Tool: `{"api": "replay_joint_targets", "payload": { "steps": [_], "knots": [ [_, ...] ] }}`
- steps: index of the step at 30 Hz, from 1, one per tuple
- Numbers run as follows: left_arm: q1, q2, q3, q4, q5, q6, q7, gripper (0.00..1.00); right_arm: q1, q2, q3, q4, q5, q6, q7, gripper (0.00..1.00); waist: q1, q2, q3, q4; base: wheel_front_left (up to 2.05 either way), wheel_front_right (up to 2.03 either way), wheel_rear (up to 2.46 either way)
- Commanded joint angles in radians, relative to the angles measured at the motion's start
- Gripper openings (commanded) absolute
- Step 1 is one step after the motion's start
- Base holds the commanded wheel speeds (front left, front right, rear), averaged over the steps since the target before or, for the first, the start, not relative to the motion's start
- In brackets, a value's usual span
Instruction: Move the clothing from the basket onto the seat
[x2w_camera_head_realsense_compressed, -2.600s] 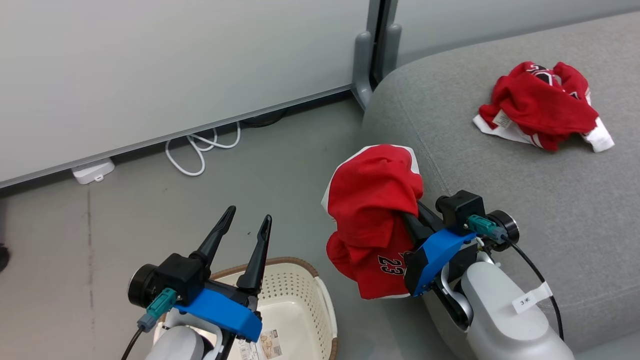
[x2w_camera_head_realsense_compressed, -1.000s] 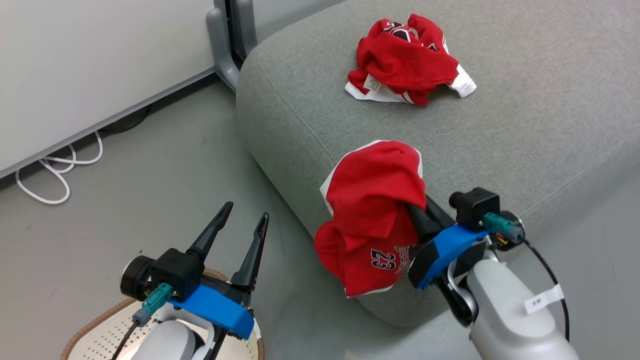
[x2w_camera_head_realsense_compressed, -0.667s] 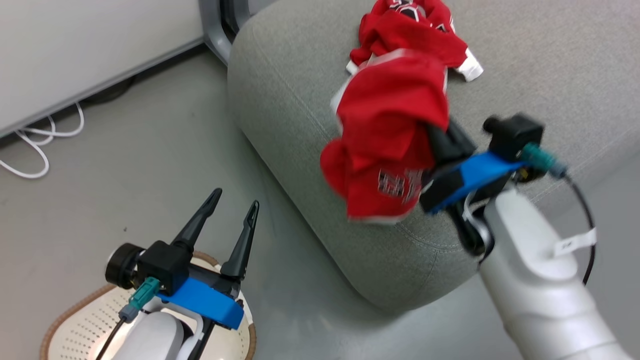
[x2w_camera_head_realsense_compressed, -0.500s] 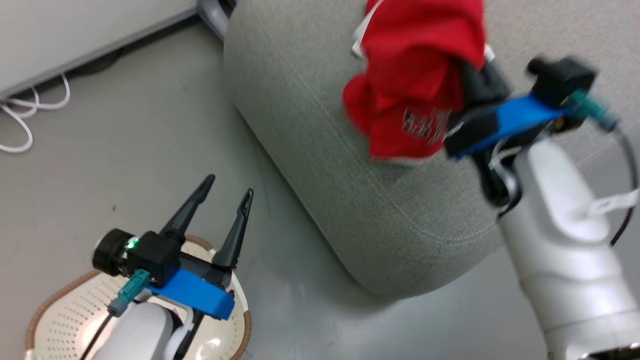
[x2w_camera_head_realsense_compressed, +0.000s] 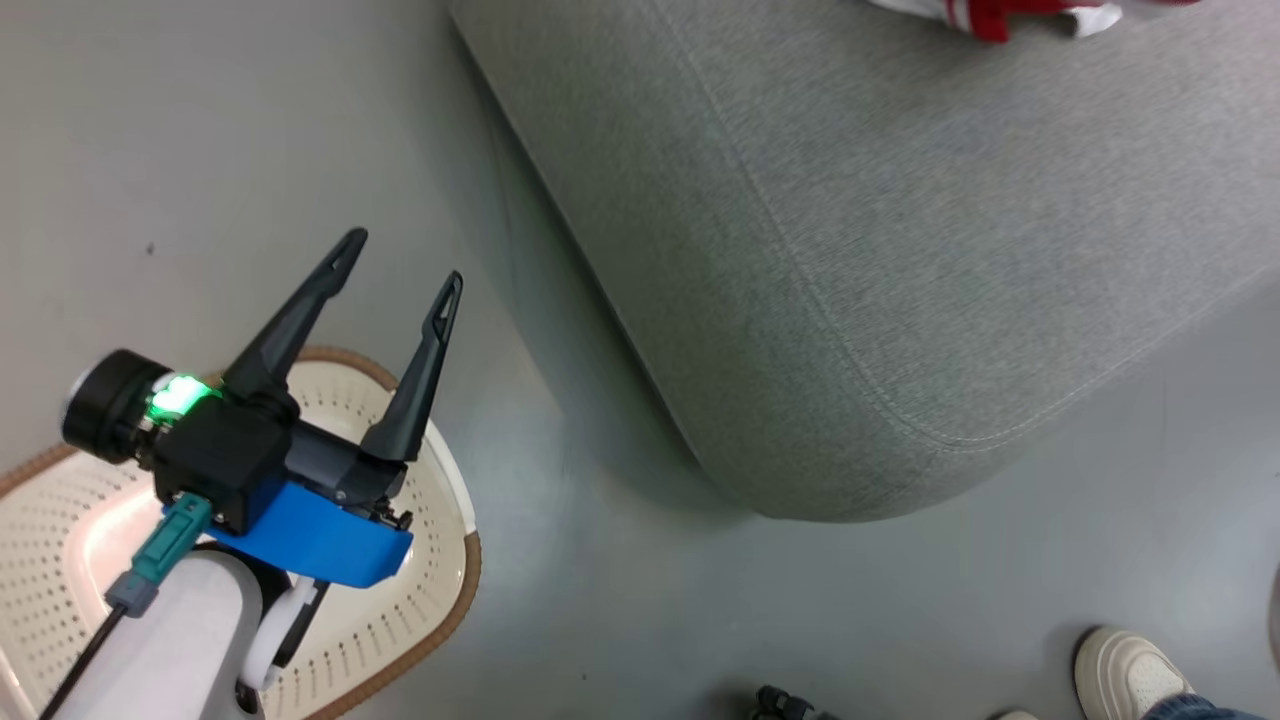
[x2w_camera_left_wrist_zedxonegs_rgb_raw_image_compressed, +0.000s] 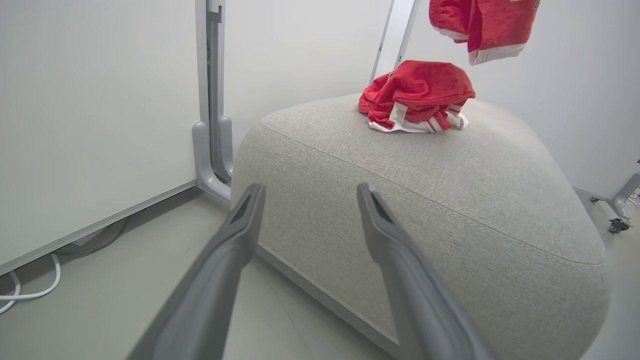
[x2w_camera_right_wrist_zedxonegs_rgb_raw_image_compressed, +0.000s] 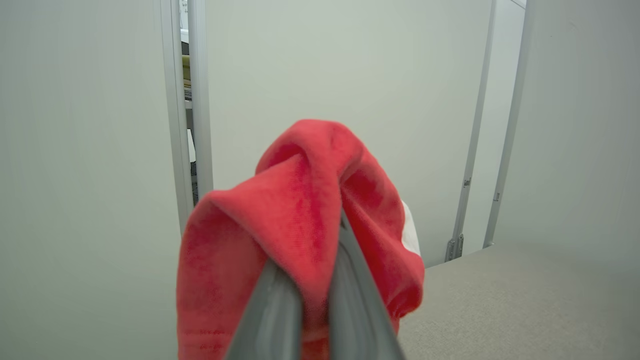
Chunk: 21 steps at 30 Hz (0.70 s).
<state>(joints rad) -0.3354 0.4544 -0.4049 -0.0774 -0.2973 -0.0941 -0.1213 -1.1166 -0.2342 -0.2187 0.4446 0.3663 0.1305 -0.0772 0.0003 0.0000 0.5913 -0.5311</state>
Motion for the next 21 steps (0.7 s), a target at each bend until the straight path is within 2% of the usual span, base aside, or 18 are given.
{"api": "replay_joint_targets", "payload": {
  "steps": [1,5,9,21],
  "knots": [
    [-0.021,0.013,0.005,-0.022,0.006,0.004,0.011,1.00,-0.027,-0.011,-0.026,-0.004,-0.010,0.001,-0.005,0.00,-0.0003,0.0000,0.064,0.012,0.00,0.00,0.00],
    [-0.045,0.033,0.006,-0.085,0.015,0.005,0.045,1.00,-0.061,-0.027,-0.122,0.031,-0.059,0.001,-0.028,0.00,-0.0003,0.0000,0.126,0.028,0.00,0.00,0.00],
    [-0.064,0.050,0.009,-0.135,0.024,0.006,0.072,1.00,-0.080,-0.011,-0.184,0.117,-0.108,0.001,-0.054,0.00,-0.0003,0.0000,0.179,0.041,0.00,0.00,0.00],
    [-0.092,0.076,0.011,-0.209,0.035,0.012,0.091,1.00,-0.095,0.021,-0.220,0.426,-0.200,0.001,-0.150,0.00,-0.0003,0.0000,0.252,0.060,0.00,0.00,0.00]
  ]
}}
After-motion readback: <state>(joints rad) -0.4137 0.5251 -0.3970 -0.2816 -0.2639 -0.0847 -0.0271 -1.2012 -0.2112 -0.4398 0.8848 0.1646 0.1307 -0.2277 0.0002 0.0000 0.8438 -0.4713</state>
